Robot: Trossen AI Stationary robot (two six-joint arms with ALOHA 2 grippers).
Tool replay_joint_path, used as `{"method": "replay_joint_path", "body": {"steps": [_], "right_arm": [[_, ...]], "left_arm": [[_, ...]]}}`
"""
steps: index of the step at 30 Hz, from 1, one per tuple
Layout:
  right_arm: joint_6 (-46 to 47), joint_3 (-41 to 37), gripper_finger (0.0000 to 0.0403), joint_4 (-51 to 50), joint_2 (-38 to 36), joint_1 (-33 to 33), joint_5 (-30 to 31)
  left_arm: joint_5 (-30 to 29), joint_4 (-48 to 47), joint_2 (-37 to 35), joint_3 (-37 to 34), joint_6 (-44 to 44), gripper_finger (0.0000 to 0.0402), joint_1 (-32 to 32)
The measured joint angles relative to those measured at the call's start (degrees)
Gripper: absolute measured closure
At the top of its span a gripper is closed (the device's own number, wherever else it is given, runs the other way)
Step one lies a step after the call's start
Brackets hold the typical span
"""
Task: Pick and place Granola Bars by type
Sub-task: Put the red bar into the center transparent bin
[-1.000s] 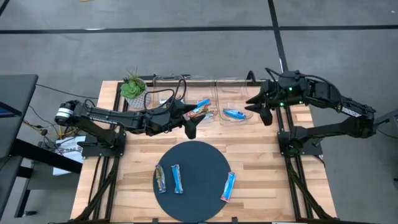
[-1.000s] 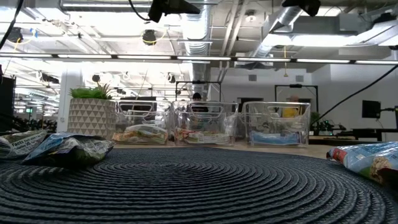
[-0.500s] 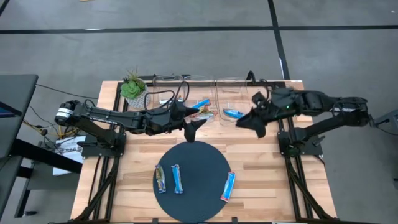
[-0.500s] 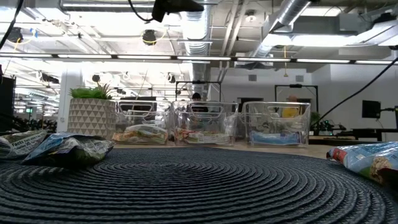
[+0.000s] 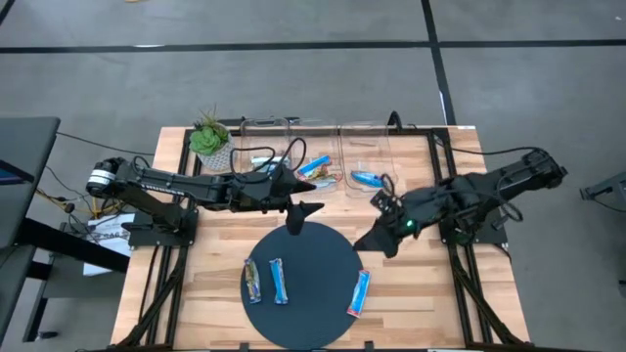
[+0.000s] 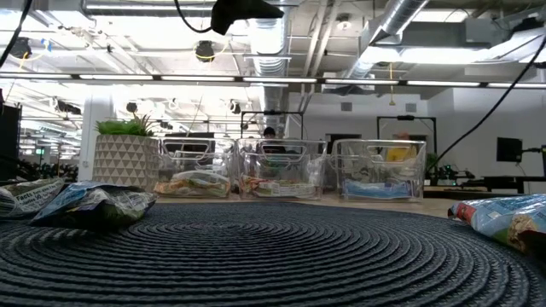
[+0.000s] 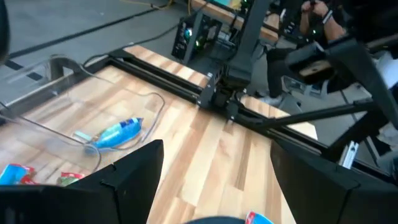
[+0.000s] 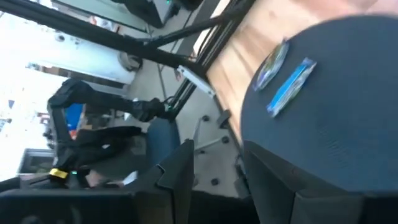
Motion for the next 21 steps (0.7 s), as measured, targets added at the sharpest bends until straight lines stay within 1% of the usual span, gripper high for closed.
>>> {"method": "replay_joint_path", "body": {"steps": [5, 12, 16, 18, 21], "right_arm": [[5.4, 0.0, 0.0275, 2.1, 3.0, 2.9, -0.2], [12.7, 0.1, 0.0276, 2.2, 4.9, 6.3, -0.2], [17.3, 0.1, 0.0276, 0.1, 6.5, 8.2, 0.0], [19.7, 0.0, 0.0276, -2.9, 7.6, 9.1, -0.2], [23.0, 0.0, 0.0276, -4.5, 10.4, 10.1, -0.2]], "left_arm": [[1.0, -0.7, 0.0, 0.0, 0.0, 0.0112, 0.0], [1.0, -1.4, 0.0, 0.0, 0.1, 0.0112, 0.0], [1.0, -1.7, 0.0, 0.0, 0.1, 0.0112, 0.0], [1.0, -2.1, 0.0, 0.0, 0.1, 0.0112, 0.0], [1.0, -2.6, 0.0, 0.0, 0.1, 0.0112, 0.0]]}}
